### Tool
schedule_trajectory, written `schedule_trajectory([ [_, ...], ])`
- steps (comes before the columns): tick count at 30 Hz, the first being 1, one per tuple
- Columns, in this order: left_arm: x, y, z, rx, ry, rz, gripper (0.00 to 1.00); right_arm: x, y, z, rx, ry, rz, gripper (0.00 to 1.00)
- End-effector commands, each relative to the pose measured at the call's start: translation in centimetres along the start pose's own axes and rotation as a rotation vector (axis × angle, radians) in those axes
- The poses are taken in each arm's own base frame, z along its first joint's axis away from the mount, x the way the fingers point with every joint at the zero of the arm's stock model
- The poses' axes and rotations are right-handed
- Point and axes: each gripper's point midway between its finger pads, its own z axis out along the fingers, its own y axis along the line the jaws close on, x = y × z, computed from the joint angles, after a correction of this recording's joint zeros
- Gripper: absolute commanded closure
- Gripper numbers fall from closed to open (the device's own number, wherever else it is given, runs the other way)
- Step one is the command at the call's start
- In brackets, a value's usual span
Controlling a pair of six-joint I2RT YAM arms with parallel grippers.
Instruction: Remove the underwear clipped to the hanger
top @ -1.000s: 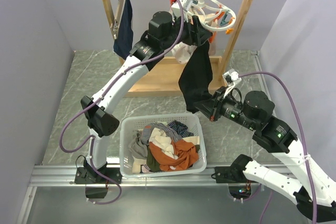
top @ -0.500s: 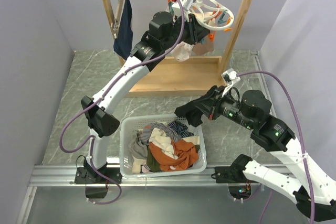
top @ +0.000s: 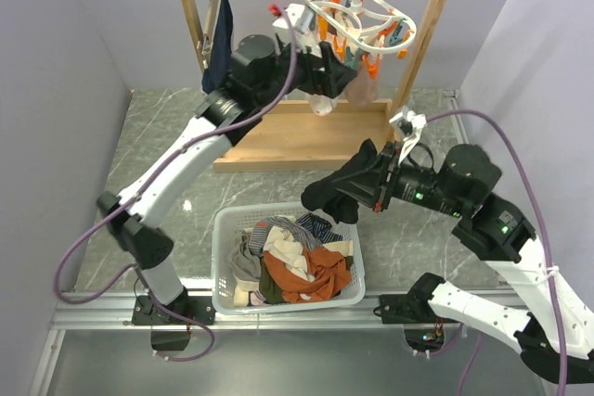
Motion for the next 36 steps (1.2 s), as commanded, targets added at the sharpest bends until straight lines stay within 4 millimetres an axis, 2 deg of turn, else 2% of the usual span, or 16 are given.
schedule_trajectory([
  [1,-4.1,-1.5,-3.9,0.003,-0.111,0.042,0.01,-4.2,6.1,-1.4,-0.239,-0.059,-0.040,1.00],
  [2,-4.2,-1.5,-5.1,-0.010,-0.118,0.039,0.00,-4.8,7.5,-2.1,-0.290,-0.058,-0.051,1.00],
  [4,-4.5,-1.4,-6.3,-0.027,-0.136,0.043,0.01,-4.4,7.9,-1.6,-0.323,-0.014,-0.026,1.00],
  [7,-4.7,-0.4,-8.9,-0.095,-0.169,0.054,0.01,-1.5,7.4,-0.7,-0.352,0.110,0.032,1.00],
  [10,-4.9,1.1,-11.7,-0.191,-0.206,0.069,0.00,3.3,4.6,0.9,-0.251,0.234,0.068,1.00],
  [13,-4.4,2.5,-14.1,-0.266,-0.226,0.082,0.00,8.3,0.4,2.8,-0.084,0.330,0.037,1.00],
  [14,-3.8,2.9,-14.9,-0.287,-0.223,0.084,0.01,10.9,-0.4,3.3,-0.057,0.385,0.028,1.00],
  [17,-3.0,4.6,-16.3,-0.358,-0.211,0.076,0.01,13.7,-2.5,5.8,0.009,0.399,0.017,1.00],
  [18,-2.8,4.8,-16.6,-0.368,-0.204,0.065,0.00,13.0,-2.6,7.1,0.000,0.348,0.015,1.00],
  [23,-2.5,5.5,-18.5,-0.410,-0.215,0.049,0.01,11.1,-5.3,9.5,0.124,0.215,-0.036,1.00],
  [26,-2.6,5.9,-19.1,-0.438,-0.219,0.047,0.01,12.7,-4.9,10.7,0.069,0.308,-0.085,1.00],
  [30,-3.0,6.5,-20.0,-0.474,-0.236,0.054,0.01,21.3,-7.2,11.2,0.127,0.618,-0.150,1.00],
  [31,-3.3,6.5,-20.3,-0.480,-0.244,0.056,0.01,22.5,-7.8,11.2,0.151,0.655,-0.178,1.00],
  [33,-4.1,6.6,-21.1,-0.494,-0.267,0.062,0.00,22.6,-7.7,12.4,0.167,0.640,-0.223,1.00],
  [34,-4.3,6.6,-21.3,-0.497,-0.273,0.067,0.01,21.5,-7.5,13.2,0.159,0.601,-0.250,1.00],
  [36,-5.1,6.8,-21.9,-0.515,-0.287,0.079,0.01,17.4,-7.4,15.3,0.186,0.477,-0.305,1.00],
])
